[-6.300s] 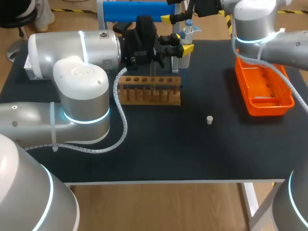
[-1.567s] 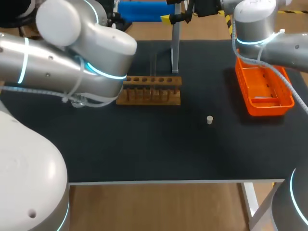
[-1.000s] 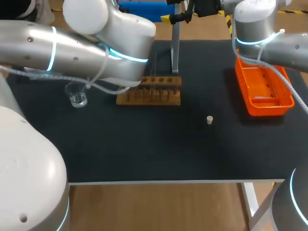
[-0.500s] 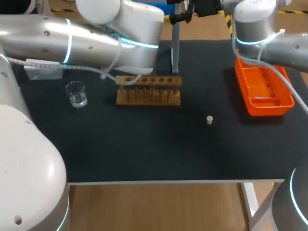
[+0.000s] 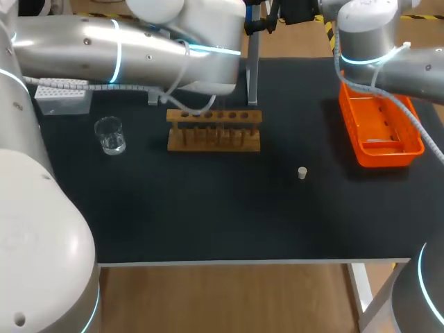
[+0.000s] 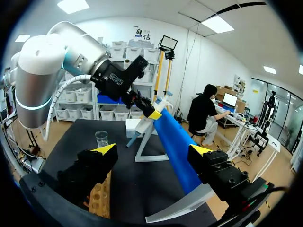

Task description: Invert the test tube, pick up the pipette, mount the tip to pipette, aspirate from beaker and dispense into the tube, eject the tip, return the pipette, and cap with the stopper.

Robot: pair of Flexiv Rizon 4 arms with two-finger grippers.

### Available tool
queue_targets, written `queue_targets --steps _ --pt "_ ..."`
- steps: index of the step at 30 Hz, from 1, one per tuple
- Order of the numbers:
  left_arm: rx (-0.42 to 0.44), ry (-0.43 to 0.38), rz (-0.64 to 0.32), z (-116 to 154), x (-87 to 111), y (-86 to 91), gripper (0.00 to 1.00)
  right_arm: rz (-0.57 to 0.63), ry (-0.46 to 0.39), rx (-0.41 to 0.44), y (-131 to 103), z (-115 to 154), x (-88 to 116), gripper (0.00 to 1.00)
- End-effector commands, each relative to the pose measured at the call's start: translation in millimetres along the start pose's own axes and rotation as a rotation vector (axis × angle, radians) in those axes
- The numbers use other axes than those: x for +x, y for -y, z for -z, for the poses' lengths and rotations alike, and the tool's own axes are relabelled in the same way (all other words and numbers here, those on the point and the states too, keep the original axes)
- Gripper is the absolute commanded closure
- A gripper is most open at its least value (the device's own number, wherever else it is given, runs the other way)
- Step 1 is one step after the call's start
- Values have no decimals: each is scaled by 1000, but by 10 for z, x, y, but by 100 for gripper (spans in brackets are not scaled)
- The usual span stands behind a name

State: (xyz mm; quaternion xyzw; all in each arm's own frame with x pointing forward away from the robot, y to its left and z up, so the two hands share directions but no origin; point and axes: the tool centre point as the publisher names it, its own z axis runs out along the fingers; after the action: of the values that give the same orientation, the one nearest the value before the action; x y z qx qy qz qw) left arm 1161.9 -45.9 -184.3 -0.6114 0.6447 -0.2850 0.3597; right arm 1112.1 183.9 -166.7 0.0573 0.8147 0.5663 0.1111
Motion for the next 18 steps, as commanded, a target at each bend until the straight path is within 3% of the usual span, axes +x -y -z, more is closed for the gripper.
queue_targets --steps 1,18 --pt "-17 8 -2 -44 30 15 100 -1 -4 3 -4 8 -9 0" --pt "-54 12 0 -135 25 -84 100 -1 -4 3 -4 8 -9 0"
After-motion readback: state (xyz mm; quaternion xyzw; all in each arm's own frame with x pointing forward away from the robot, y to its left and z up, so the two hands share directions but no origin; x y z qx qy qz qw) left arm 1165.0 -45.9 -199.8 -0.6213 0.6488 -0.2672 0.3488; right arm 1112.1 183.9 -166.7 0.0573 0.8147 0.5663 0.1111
